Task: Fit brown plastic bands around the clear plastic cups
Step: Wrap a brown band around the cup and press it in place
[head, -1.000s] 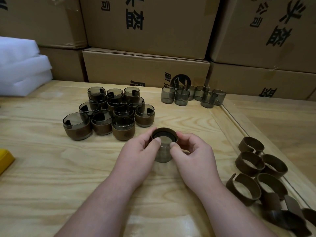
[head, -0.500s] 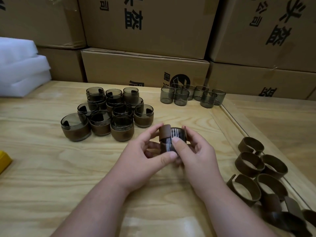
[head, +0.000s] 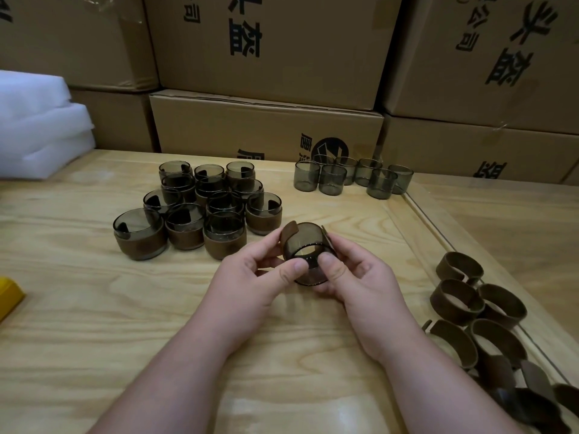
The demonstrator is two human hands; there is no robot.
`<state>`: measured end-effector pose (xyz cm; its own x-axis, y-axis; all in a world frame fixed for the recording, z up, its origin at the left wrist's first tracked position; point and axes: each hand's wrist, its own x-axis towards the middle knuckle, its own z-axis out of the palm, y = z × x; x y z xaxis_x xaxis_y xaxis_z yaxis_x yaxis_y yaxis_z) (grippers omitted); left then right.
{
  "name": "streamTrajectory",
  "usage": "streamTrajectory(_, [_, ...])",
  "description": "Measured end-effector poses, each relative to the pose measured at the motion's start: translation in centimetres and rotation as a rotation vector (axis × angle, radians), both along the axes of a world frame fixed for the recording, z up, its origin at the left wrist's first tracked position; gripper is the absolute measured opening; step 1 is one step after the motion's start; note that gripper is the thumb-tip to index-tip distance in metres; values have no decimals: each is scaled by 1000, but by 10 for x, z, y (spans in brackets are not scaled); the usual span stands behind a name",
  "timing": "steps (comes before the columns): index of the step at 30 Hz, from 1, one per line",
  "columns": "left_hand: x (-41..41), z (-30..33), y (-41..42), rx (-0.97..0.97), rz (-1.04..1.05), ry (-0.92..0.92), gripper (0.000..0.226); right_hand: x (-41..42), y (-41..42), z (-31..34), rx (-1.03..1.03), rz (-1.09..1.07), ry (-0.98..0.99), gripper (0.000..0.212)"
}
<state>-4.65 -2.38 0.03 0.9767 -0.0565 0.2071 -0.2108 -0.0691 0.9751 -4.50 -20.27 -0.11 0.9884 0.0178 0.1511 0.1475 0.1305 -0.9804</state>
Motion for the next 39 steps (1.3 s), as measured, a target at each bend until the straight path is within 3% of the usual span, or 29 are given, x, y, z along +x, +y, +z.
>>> streamTrajectory(4, [2,-2,-1,-31,-9,8,42,1,0,0,35,-7,-20,49])
streamTrajectory(10, [2,-6,-4,56,73,-5,60,3,1,-4,-2,-42,-34,29])
streamTrajectory(22, [1,-6,-11,324,219,-81,50,5,9,-9,-120,-135,-72,31])
streamTrajectory(39, [-4,-1,-17,317,286,-89,44,-5,18,0,-320,-331,-177,31])
